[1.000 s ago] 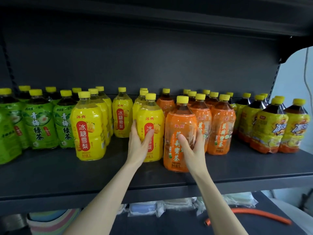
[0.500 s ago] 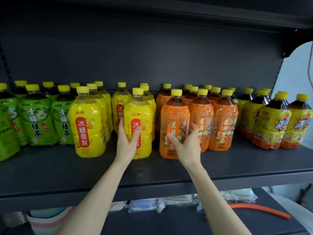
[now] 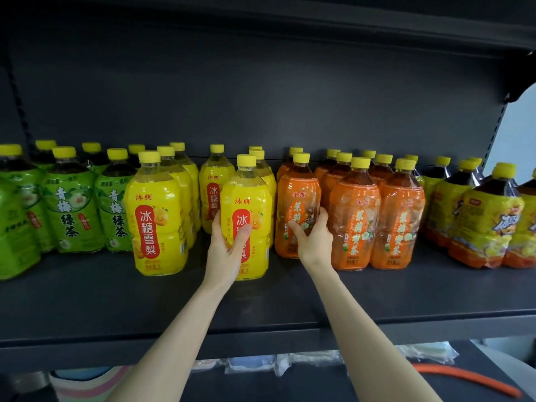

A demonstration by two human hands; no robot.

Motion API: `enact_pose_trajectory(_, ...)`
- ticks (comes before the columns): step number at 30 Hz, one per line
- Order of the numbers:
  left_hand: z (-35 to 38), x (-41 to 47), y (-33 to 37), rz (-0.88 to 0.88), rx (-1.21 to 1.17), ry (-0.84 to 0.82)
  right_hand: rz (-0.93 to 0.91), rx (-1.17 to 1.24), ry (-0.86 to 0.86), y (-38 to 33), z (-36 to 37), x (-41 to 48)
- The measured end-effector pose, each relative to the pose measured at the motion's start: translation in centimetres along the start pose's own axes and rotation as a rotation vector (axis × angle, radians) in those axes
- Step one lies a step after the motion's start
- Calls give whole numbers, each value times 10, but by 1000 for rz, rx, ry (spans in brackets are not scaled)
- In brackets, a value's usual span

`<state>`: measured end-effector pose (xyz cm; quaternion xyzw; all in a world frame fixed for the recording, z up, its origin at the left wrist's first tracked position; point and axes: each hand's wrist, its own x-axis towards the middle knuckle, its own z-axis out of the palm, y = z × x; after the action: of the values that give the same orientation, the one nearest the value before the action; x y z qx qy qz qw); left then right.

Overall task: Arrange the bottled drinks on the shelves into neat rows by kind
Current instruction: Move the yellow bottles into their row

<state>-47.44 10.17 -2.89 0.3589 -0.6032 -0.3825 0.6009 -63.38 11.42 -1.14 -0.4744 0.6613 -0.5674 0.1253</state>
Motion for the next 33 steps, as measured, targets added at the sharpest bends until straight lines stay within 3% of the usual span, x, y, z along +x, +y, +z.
enact_pose_trajectory(8, 2, 3, -4, 5, 14, -3, -2, -62, 8, 5, 8, 14)
enact_pose_trajectory(13, 3, 4, -4, 1, 11, -6, -36, -241, 45, 5, 11, 16)
enact_pose_trajectory(28, 3, 2, -1, -25, 4, -19, -8, -193, -10, 6, 17, 23)
enact_pose_trajectory(33, 2, 1, -1, -29, -12, -41, -104, -152, 90, 1, 14, 5)
